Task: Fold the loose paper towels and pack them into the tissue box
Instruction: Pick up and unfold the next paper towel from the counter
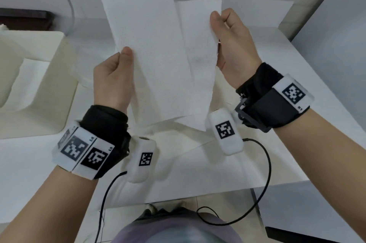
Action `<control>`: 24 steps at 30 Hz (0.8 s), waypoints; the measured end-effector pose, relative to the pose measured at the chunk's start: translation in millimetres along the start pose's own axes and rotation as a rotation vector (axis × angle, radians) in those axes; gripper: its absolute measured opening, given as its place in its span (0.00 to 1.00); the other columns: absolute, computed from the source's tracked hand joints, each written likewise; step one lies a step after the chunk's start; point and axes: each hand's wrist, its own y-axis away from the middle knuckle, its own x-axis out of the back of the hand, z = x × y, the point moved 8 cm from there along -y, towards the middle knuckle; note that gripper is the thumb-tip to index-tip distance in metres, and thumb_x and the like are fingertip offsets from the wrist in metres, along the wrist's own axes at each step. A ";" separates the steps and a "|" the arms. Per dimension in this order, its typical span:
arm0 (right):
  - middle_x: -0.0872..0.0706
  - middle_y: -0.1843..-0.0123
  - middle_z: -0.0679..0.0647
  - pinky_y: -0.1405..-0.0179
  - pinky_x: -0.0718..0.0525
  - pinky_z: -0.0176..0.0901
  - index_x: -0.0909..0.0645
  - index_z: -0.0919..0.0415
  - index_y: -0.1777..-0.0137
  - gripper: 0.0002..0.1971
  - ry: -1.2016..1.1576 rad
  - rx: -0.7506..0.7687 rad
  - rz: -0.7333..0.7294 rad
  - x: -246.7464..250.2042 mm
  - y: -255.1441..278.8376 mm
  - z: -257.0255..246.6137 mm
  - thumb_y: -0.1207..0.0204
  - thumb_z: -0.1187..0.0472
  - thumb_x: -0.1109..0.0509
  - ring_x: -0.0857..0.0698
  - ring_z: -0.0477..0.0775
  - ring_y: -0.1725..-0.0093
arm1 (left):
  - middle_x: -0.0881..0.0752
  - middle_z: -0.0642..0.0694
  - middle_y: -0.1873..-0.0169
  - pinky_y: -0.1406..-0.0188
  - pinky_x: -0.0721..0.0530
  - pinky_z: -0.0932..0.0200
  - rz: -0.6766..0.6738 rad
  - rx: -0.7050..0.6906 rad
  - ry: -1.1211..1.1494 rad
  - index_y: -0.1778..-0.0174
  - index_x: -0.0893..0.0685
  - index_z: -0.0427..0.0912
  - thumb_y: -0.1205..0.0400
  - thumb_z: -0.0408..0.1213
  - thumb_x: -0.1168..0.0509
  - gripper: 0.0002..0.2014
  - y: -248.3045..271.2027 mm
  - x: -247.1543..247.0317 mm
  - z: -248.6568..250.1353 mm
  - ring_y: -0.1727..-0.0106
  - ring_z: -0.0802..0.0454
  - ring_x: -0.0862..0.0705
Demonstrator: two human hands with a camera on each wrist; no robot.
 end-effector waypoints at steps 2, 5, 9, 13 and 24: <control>0.32 0.63 0.57 0.67 0.36 0.48 0.34 0.52 0.67 0.14 0.007 0.053 0.039 8.2 -3.7 -10.6 0.20 0.53 0.40 0.35 0.57 0.62 | 0.18 0.53 0.72 0.63 0.22 0.64 0.057 0.015 -0.063 0.71 0.21 0.43 0.16 0.40 0.41 0.16 -9.4 14.8 -5.8 0.68 0.56 0.22; 0.32 0.63 0.52 0.55 0.34 0.49 0.34 0.55 0.65 0.11 -0.025 0.139 0.055 16.7 -7.2 -28.0 0.20 0.55 0.42 0.35 0.55 0.58 | 0.20 0.63 0.82 0.69 0.24 0.71 0.124 0.009 -0.170 0.67 0.19 0.44 0.16 0.36 0.42 0.14 -20.2 32.6 -11.2 0.76 0.68 0.24; 0.25 0.58 0.55 0.54 0.26 0.44 0.31 0.60 0.60 0.11 -0.223 0.118 -0.057 0.0 -10.5 -29.4 0.15 0.59 0.46 0.26 0.52 0.57 | 0.21 0.61 0.76 0.70 0.28 0.71 0.099 -0.054 -0.242 0.54 0.18 0.40 0.15 0.36 0.45 0.10 -17.7 27.2 -7.2 0.75 0.70 0.26; 0.30 0.57 0.54 0.54 0.30 0.42 0.35 0.57 0.58 0.10 0.055 -0.002 0.009 -22.2 -18.4 -1.4 0.15 0.56 0.48 0.31 0.50 0.56 | 0.17 0.58 0.59 0.54 0.22 0.69 -0.042 -0.139 -0.192 0.52 0.18 0.51 0.13 0.35 0.46 0.12 2.0 -2.9 11.9 0.58 0.64 0.19; 0.34 0.65 0.46 0.70 0.30 0.29 0.40 0.59 0.47 0.08 0.296 -0.222 -0.021 -54.6 -14.6 48.0 0.14 0.54 0.52 0.33 0.42 0.68 | 0.20 0.58 0.44 0.42 0.23 0.73 -0.115 -0.004 -0.126 0.28 0.36 0.46 0.17 0.43 0.38 0.23 20.0 -15.2 -2.2 0.46 0.72 0.21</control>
